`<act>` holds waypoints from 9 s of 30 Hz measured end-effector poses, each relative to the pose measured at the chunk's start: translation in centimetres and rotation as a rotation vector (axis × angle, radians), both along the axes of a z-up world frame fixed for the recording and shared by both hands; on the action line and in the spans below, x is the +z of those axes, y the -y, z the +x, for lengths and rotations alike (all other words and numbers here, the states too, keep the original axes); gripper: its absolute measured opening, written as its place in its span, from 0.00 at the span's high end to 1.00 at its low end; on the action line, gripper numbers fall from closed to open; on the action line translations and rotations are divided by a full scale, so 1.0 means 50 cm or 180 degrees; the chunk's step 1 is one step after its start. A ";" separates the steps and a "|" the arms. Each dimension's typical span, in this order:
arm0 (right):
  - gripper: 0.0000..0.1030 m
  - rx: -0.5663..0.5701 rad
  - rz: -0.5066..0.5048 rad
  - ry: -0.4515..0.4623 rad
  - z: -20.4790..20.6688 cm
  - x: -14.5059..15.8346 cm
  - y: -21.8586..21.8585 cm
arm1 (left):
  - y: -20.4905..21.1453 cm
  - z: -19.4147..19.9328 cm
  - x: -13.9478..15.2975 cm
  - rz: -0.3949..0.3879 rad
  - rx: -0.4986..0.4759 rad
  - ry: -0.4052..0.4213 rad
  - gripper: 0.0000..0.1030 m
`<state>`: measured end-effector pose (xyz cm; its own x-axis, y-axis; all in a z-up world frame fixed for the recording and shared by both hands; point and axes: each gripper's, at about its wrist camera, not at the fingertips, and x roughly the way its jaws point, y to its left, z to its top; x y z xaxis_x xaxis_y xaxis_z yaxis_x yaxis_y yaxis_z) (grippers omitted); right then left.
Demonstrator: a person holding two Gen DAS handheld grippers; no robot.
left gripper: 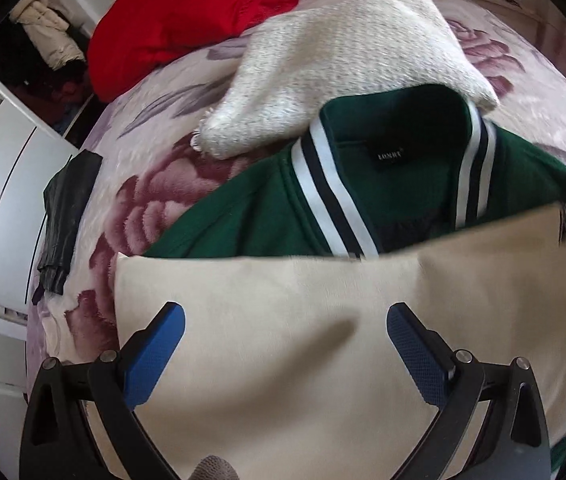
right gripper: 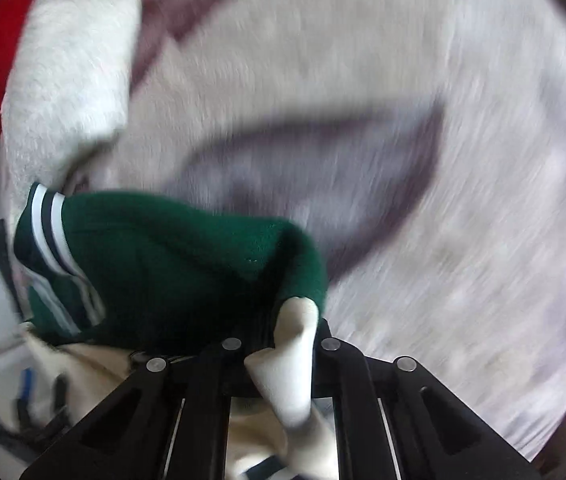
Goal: Fold large clothes
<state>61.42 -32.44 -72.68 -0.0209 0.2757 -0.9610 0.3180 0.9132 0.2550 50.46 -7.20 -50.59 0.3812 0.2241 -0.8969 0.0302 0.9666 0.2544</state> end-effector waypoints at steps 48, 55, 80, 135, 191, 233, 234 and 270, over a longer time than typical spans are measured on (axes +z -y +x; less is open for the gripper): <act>0.97 -0.1670 0.1414 -0.0819 -1.294 -0.007 -0.513 | -0.454 -0.874 0.013 -0.0829 0.1641 -0.1026 0.00; 0.23 -0.1187 0.1765 -0.0646 -1.249 -0.027 -0.649 | -0.484 -0.882 0.021 -0.0846 0.1712 -0.0911 0.00; 0.46 -0.0900 0.1297 -0.0574 -1.145 0.175 -0.561 | -0.328 -0.775 0.102 -0.0720 0.0876 -0.0525 0.00; 1.00 -0.0106 0.1659 -0.1514 -0.950 -0.038 -0.014 | 0.066 -1.044 -0.025 -0.2674 0.3637 0.0119 0.95; 0.74 0.0464 0.2133 0.0142 -0.062 -0.055 -0.011 | 0.478 -0.713 0.034 -0.1260 0.0113 -0.0803 0.88; 0.39 0.1575 0.0116 -0.0338 -0.007 0.210 -1.257 | -0.423 -0.882 -0.149 -0.3768 0.1985 -0.0479 0.64; 0.39 0.1606 0.0293 -0.0352 -0.023 0.226 -1.238 | -0.423 -0.888 -0.144 -0.3814 0.2010 -0.0467 0.57; 0.95 -0.0839 0.1438 -0.1230 -0.969 0.092 -0.663 | -0.387 -1.013 -0.131 -0.2842 0.3547 -0.0188 0.98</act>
<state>12.98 0.69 -68.08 -0.2183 0.6940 -0.6861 0.6626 0.6216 0.4179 -0.18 12.15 -57.14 0.3421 -0.2620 -0.9024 -0.8492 0.3249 -0.4163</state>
